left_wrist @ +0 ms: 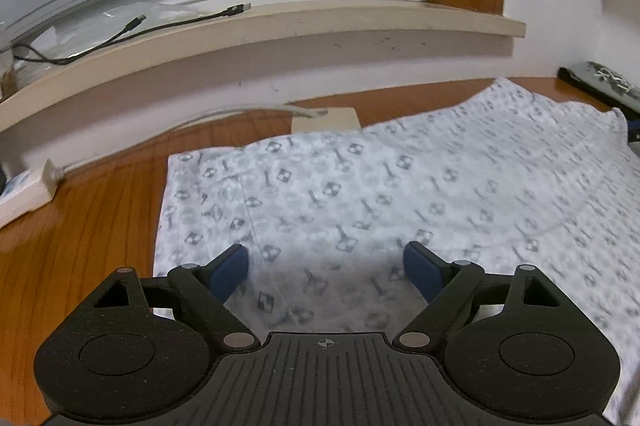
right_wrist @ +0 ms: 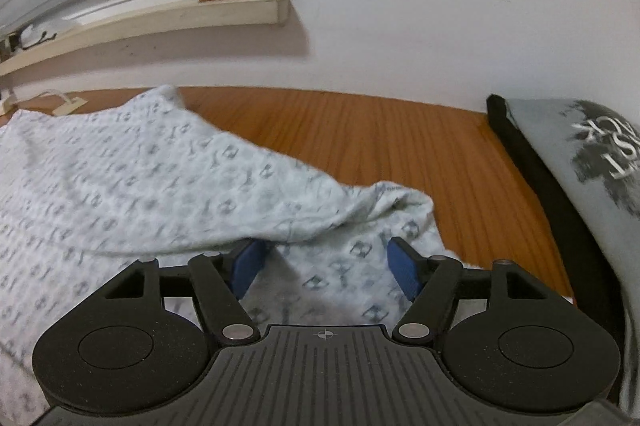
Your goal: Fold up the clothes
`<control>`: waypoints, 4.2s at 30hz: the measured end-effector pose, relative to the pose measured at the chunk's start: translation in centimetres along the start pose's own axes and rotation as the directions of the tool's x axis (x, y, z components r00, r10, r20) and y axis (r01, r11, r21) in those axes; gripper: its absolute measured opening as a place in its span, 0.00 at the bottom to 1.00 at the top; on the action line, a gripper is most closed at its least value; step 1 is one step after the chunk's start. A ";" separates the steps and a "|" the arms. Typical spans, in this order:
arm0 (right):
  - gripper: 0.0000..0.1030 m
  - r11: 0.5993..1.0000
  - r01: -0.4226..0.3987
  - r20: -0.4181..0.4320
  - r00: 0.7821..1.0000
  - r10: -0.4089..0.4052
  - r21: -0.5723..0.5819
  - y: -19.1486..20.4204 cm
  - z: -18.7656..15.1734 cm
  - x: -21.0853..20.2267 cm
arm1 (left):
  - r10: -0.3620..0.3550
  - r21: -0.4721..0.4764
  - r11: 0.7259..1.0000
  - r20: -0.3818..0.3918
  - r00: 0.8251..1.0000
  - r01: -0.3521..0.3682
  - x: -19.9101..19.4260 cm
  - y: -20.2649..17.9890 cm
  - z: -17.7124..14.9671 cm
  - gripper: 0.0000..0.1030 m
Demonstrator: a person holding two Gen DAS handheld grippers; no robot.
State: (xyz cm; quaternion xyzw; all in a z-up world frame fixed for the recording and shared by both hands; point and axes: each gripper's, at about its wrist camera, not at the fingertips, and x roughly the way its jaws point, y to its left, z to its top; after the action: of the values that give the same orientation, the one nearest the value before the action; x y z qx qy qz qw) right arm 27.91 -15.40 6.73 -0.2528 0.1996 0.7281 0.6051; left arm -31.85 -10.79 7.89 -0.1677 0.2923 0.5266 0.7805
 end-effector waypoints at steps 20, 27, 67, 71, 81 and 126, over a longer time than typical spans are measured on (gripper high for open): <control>0.63 0.999 0.021 0.017 1.000 -0.021 0.038 -3.6 8.3 10.9 | 0.029 -0.018 0.999 0.005 1.000 -0.028 9.6 4.4 7.1 0.87; 0.63 0.995 0.098 0.039 0.995 -0.097 -0.011 -2.7 7.8 10.3 | 0.019 -0.012 1.000 0.002 1.000 -0.019 10.5 5.1 7.8 0.91; 0.52 0.745 -0.608 -0.223 0.794 0.566 -0.274 35.5 4.1 -2.8 | 0.000 -0.161 0.987 0.031 1.000 0.005 -9.4 1.9 -6.1 0.59; 0.20 0.721 -0.657 -0.239 0.753 0.613 -0.222 35.1 4.5 -2.8 | 0.006 -0.166 0.986 0.036 0.999 0.000 -9.5 2.1 -6.0 0.59; 0.03 0.745 -0.668 -0.043 0.744 0.667 -0.004 34.5 8.5 -0.8 | 0.028 -0.188 0.982 0.063 0.998 -0.016 -10.8 3.0 -6.5 0.59; 0.44 0.721 -0.633 -0.119 0.769 0.628 -0.280 35.6 2.9 -5.3 | -0.011 -0.194 0.981 0.061 0.998 0.023 -8.1 3.0 -3.2 0.13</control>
State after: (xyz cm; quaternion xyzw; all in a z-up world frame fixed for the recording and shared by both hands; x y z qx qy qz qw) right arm -6.68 -24.52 11.74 -0.2655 0.1639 0.9099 0.2733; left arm -37.77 -17.32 10.67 -0.2298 0.2145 0.5508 0.7731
